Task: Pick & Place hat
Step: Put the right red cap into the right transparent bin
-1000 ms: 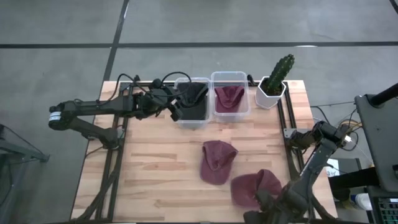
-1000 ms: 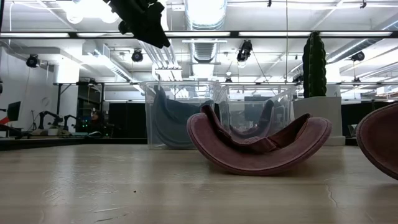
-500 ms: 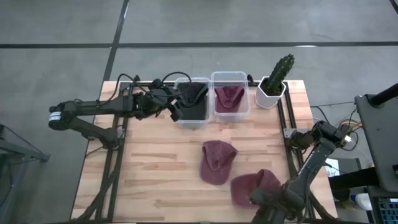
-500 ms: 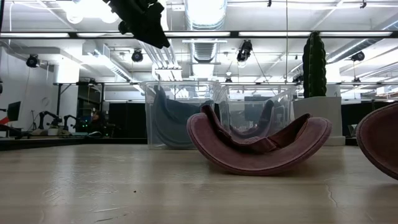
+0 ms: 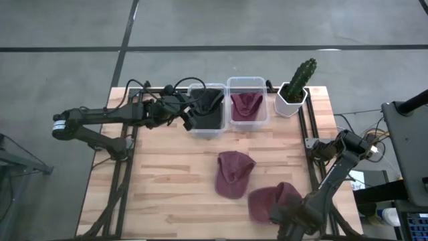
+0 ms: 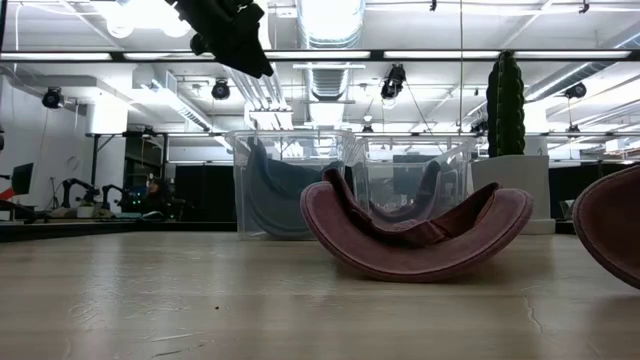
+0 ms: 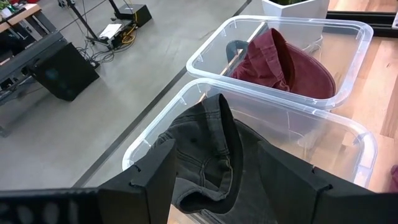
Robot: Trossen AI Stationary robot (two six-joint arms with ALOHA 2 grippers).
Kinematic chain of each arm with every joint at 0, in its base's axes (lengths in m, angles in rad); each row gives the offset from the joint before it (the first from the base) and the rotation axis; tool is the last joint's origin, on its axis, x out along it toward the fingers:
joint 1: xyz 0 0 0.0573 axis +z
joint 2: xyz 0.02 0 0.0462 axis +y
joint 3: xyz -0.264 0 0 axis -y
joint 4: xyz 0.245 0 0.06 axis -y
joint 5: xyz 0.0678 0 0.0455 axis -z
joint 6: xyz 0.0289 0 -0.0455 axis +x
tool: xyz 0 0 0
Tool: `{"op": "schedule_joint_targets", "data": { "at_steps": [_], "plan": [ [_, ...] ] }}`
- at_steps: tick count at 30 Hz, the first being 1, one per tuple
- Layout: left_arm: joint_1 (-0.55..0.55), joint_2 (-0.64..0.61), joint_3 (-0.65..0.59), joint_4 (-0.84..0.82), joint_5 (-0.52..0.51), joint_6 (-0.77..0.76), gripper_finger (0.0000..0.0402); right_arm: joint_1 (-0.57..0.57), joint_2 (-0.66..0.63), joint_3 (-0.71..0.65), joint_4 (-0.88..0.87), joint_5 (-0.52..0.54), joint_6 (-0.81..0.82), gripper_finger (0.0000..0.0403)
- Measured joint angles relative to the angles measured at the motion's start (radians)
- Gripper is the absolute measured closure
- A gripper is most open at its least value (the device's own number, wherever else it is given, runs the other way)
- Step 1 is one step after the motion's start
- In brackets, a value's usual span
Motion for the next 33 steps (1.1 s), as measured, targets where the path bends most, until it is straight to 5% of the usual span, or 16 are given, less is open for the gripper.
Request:
{"op": "schedule_joint_targets", "data": {
  "at_steps": [33],
  "plan": [
    [0.0, 0.0, 0.0, 0.0, 0.0, -0.002, 0.0188, -0.028, 0.0, -0.107, 0.093, -0.056, -0.277, 0.0264]
  ]
}}
